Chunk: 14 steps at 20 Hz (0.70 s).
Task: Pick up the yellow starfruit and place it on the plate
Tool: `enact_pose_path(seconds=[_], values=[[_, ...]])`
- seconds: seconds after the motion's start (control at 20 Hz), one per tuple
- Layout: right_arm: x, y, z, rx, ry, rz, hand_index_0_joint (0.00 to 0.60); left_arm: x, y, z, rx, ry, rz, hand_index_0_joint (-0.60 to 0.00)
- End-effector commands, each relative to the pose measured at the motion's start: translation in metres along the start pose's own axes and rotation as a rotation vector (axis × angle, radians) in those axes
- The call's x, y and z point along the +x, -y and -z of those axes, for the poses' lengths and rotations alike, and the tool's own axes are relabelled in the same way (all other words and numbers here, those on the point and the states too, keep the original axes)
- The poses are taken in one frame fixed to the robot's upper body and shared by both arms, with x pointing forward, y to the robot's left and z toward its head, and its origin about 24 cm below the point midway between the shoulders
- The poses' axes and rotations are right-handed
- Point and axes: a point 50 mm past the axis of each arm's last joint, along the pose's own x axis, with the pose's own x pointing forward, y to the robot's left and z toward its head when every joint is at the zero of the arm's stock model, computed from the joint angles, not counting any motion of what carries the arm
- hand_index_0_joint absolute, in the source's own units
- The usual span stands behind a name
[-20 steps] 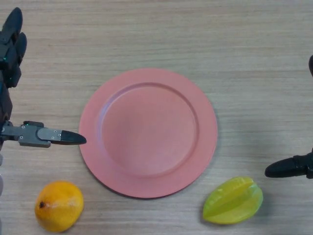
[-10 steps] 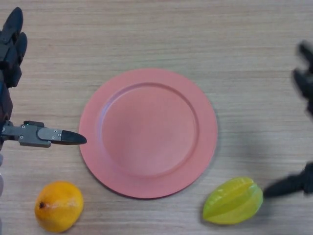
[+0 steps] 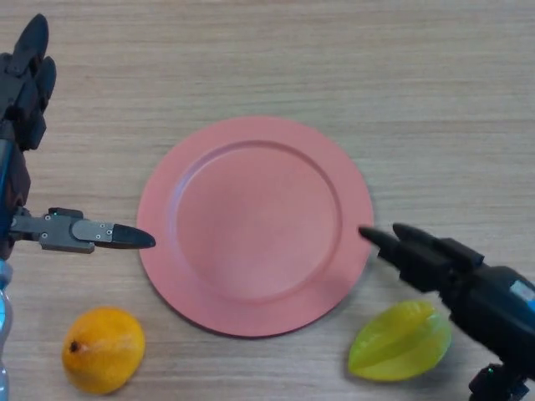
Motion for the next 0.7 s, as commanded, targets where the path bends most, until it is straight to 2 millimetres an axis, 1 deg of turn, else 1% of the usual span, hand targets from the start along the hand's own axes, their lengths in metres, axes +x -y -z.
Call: enact_pose_path(seconds=[0.05, 0.1, 0.15, 0.3, 0.4, 0.45, 0.5, 0.55, 0.65, 0.7], values=[[-0.005, 0.018, 0.0, -0.191, 0.09, 0.117, 0.0, 0.007, -0.014, -0.033, 0.046, 0.174, -0.016, 0.0], [-0.004, 0.017, 0.003, -0.226, 0.088, 0.113, 0.0, 0.007, -0.013, -0.033, 0.048, 0.174, -0.013, 0.0], [-0.001, 0.014, 0.008, -0.212, 0.089, 0.095, 0.0, 0.006, -0.012, -0.033, 0.059, 0.174, -0.007, 0.0], [0.002, 0.006, 0.01, -0.078, 0.08, 0.079, 0.0, 0.006, -0.013, -0.032, 0.064, 0.175, -0.008, 0.0], [0.003, 0.005, 0.009, -0.019, 0.088, 0.097, 0.0, 0.005, -0.013, -0.031, 0.059, 0.173, -0.011, 0.0], [0.004, 0.004, 0.008, -0.014, 0.089, 0.093, 0.151, 0.005, -0.013, -0.031, 0.055, 0.171, -0.011, 0.0], [0.004, 0.005, 0.007, -0.012, 0.093, 0.091, 0.25, 0.005, -0.013, -0.03, 0.053, 0.17, -0.012, 0.0], [0.006, 0.007, 0.006, -0.028, 0.112, 0.108, 0.4, 0.004, -0.013, -0.03, 0.048, 0.169, -0.016, 0.0], [0.012, 0.008, 0.005, -0.08, 0.151, 0.154, 0.6, 0.003, -0.015, -0.028, 0.041, 0.168, -0.034, 0.0], [0.012, 0.008, 0.005, -0.082, 0.15, 0.155, 0.6, 0.002, -0.015, -0.027, 0.043, 0.168, -0.035, 0.0]])
